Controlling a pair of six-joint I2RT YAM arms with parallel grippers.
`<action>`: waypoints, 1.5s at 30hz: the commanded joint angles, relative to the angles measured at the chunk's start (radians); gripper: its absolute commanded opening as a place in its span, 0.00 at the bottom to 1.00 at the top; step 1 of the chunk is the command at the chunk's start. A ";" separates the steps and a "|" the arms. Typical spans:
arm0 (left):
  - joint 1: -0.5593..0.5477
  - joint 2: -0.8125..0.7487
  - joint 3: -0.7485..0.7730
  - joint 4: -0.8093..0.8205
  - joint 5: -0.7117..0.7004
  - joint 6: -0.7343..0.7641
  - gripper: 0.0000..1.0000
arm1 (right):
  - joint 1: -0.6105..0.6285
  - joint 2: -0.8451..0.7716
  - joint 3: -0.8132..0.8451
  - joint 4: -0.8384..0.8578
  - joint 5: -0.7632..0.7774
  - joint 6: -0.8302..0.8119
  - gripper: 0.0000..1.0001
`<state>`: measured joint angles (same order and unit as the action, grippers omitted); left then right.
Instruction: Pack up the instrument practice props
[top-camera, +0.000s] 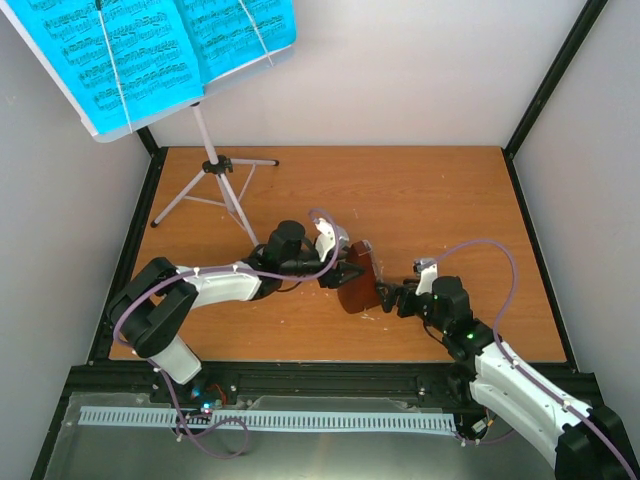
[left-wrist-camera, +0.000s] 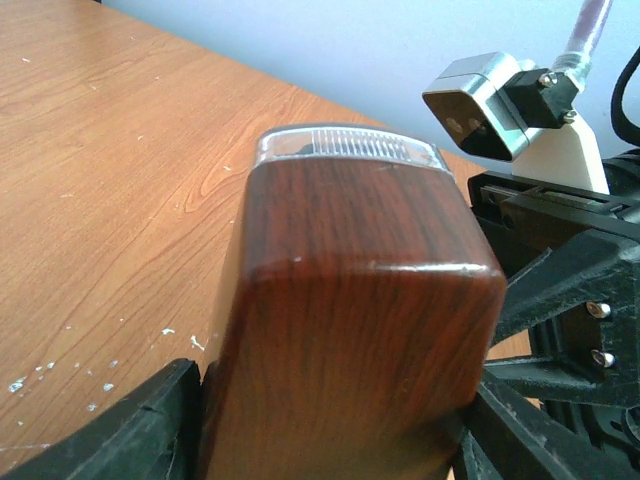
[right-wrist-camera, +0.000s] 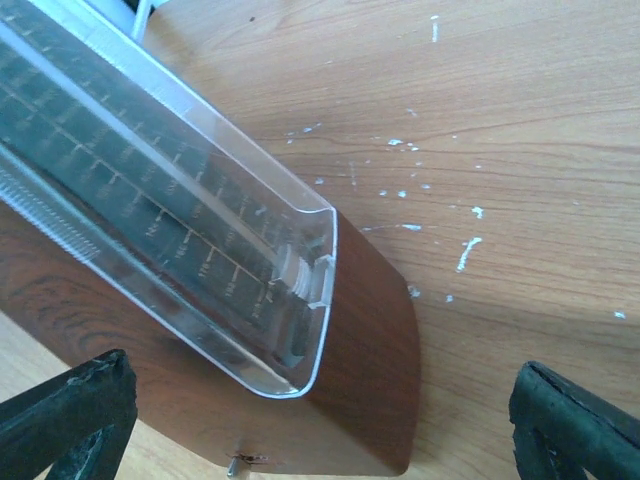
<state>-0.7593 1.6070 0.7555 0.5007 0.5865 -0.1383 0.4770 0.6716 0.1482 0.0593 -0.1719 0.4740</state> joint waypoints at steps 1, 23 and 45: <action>0.037 -0.023 0.032 -0.054 0.109 -0.035 0.49 | -0.009 -0.018 -0.001 0.039 -0.084 -0.065 1.00; 0.193 -0.016 0.131 -0.369 0.284 0.082 0.45 | 0.277 0.435 0.054 0.333 0.066 -0.201 1.00; 0.193 -0.027 0.126 -0.368 0.264 0.089 0.45 | 0.357 0.583 0.121 0.311 0.200 -0.289 0.91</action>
<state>-0.5716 1.5810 0.8558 0.1631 0.8425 -0.0528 0.8173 1.2301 0.2474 0.3557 -0.0338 0.1963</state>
